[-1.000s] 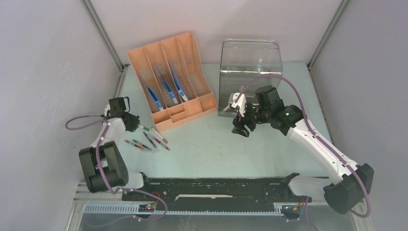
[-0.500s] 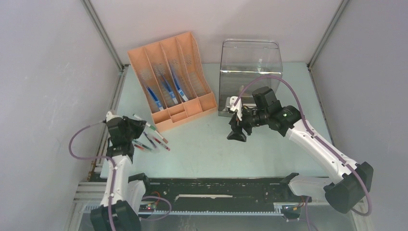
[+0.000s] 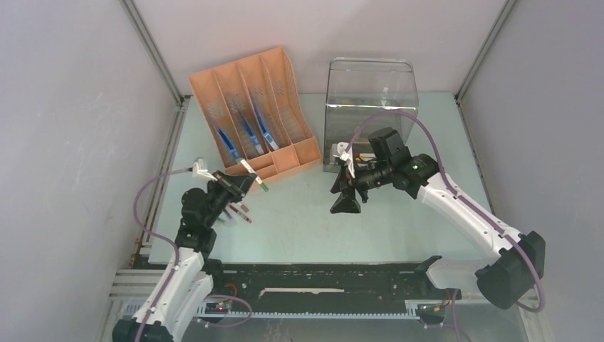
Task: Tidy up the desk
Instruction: Place the stationery in the drawer.
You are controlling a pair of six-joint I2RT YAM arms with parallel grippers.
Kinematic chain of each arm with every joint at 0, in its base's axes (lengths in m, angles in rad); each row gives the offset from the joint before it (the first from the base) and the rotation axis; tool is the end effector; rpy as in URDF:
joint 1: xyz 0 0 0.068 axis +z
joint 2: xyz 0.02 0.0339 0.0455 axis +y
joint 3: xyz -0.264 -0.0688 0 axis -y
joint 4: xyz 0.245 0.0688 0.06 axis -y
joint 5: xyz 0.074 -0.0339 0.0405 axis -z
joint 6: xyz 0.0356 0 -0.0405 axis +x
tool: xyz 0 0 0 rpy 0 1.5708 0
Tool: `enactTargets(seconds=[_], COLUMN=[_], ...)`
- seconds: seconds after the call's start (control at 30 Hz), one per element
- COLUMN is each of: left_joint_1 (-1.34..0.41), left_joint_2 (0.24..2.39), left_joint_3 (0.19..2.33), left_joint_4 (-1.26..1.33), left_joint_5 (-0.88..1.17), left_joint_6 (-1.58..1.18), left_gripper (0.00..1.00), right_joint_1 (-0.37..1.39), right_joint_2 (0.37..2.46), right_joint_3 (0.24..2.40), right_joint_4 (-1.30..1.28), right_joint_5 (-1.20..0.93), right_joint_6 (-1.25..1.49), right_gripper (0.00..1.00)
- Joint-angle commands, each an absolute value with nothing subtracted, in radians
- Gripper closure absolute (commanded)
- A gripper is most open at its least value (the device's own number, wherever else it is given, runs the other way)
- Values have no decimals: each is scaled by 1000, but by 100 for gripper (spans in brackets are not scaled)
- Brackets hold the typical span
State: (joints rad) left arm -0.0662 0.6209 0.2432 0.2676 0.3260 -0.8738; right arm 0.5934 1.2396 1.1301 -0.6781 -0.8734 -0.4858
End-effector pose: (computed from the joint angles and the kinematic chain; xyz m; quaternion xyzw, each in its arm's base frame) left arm 0.1611 -0.0221 0.2207 -0.1893 0.7185 -0.4059 0.5322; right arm 0.1941 0.1639 0.3274 -0.5688 0.6356 0.4090 0.3243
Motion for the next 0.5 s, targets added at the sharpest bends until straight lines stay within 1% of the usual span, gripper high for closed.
enactTargets(seconds=[0.0,0.2,0.47], left_joint_1=[-198,-356,-550], left_joint_2=[631,732,961], left_joint_3=[236,260,358], left_joint_4=[508,690,865], left_joint_5=[260,194,139], left_joint_6=[-902,-894,-870], left_gripper=[100,100,100], right_joint_1=[588,522,426], right_joint_2=[1248,1265,1274], right_joint_3=[1130,1129,1129], right_joint_4=[-631,-599,-567], right_joint_5=[-937,-1001,-1051], right_joint_6=[-424,-355,-280], right_gripper=[28,28,28])
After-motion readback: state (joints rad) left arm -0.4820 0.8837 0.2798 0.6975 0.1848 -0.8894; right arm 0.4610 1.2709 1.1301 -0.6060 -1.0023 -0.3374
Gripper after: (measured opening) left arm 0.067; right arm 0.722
